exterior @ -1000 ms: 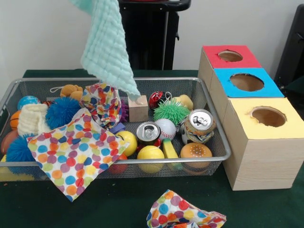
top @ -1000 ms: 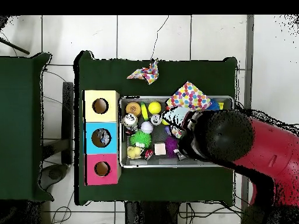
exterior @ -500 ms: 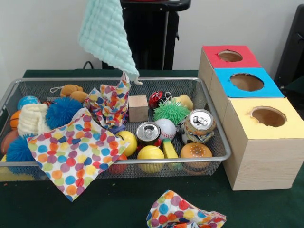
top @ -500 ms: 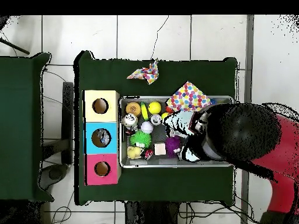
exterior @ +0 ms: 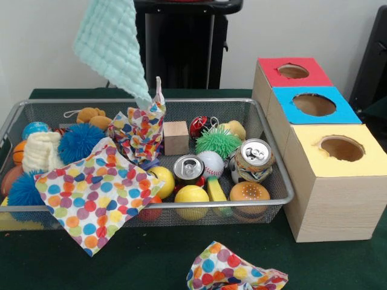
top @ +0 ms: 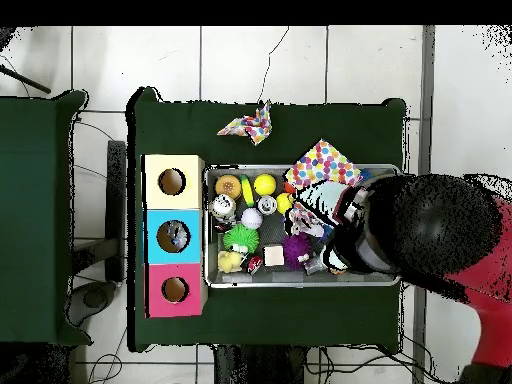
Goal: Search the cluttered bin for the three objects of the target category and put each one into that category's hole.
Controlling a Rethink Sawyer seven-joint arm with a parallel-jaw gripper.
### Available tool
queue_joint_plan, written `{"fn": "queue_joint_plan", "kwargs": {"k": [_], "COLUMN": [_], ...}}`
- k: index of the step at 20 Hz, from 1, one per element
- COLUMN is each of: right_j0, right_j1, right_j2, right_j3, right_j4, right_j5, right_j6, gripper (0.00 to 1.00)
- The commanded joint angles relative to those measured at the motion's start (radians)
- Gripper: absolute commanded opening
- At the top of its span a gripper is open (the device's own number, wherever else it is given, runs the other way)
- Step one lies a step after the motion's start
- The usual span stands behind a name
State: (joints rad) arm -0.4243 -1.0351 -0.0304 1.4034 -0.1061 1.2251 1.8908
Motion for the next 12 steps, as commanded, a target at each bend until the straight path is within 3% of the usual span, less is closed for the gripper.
{"fn": "queue_joint_plan", "kwargs": {"k": [1,12], "right_j0": [-0.008,-0.002], "right_j1": [0.033,0.041], "right_j2": [0.074,0.067], "right_j3": [0.01,0.048], "right_j4": [-0.027,-0.042], "right_j5": [0.03,-0.051], "right_j6": [-0.081,-0.068], "gripper": [0.0,0.0]}}
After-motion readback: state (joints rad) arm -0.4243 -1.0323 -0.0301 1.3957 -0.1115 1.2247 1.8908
